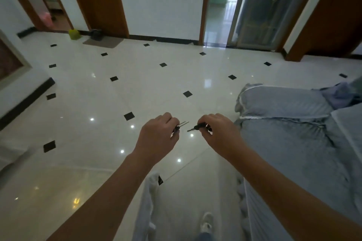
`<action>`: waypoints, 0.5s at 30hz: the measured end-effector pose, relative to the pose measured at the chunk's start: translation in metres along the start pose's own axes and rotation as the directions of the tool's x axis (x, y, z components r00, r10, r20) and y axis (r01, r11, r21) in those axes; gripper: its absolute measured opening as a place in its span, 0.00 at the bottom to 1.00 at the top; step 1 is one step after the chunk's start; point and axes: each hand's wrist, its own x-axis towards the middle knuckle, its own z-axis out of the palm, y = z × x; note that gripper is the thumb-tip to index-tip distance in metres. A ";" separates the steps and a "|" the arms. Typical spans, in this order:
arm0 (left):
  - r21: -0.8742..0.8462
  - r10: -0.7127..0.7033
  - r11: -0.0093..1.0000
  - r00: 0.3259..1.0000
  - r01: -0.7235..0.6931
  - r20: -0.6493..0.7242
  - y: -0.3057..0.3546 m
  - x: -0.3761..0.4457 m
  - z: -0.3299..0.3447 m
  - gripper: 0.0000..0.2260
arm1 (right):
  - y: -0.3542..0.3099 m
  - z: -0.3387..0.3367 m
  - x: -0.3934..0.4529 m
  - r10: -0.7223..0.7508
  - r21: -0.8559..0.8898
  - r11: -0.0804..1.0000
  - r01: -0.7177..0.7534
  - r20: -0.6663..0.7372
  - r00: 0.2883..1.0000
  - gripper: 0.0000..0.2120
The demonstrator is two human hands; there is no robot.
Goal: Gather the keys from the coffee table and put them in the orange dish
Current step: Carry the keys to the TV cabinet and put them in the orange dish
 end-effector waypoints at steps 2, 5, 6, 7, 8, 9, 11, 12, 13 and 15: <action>-0.009 0.028 1.000 0.999 -0.028 0.021 -0.005 0.025 0.018 0.03 | 0.024 0.001 0.015 0.044 0.010 0.999 -0.044 -0.016 0.999 0.04; -0.015 0.050 0.999 0.997 -0.049 0.066 -0.013 0.067 0.045 0.03 | 0.058 0.007 0.044 0.085 0.031 0.996 -0.085 -0.027 0.996 0.04; -0.015 0.054 0.998 0.995 -0.053 0.087 -0.016 0.082 0.054 0.03 | 0.070 0.010 0.055 0.093 0.037 0.995 -0.091 -0.031 0.995 0.04; -0.015 0.061 0.998 0.992 -0.060 0.110 -0.017 0.097 0.062 0.03 | 0.081 0.013 0.066 0.100 0.044 0.994 -0.099 -0.036 0.994 0.04; -0.011 0.067 0.998 0.989 -0.066 0.132 -0.019 0.112 0.070 0.03 | 0.092 0.015 0.079 0.107 0.053 0.993 -0.105 -0.041 0.993 0.03; -0.002 0.070 0.998 0.987 -0.071 0.148 -0.020 0.128 0.077 0.04 | 0.103 0.017 0.092 0.111 0.060 0.992 -0.108 -0.047 0.993 0.03; 0.000 0.069 0.998 0.985 -0.070 0.160 -0.023 0.160 0.088 0.04 | 0.124 0.019 0.120 0.120 0.078 0.990 -0.115 -0.055 0.991 0.04; 0.002 0.066 0.998 0.985 -0.067 0.158 -0.025 0.175 0.093 0.04 | 0.133 0.020 0.134 0.120 0.086 0.990 -0.115 -0.056 0.991 0.04; 0.011 0.060 0.998 0.986 -0.063 0.153 -0.027 0.189 0.098 0.04 | 0.141 0.020 0.148 0.113 0.088 0.990 -0.108 -0.054 0.992 0.04; 0.026 0.050 0.998 0.990 -0.054 0.129 -0.033 0.214 0.106 0.04 | 0.154 0.021 0.176 0.087 0.074 0.994 -0.083 -0.046 0.995 0.04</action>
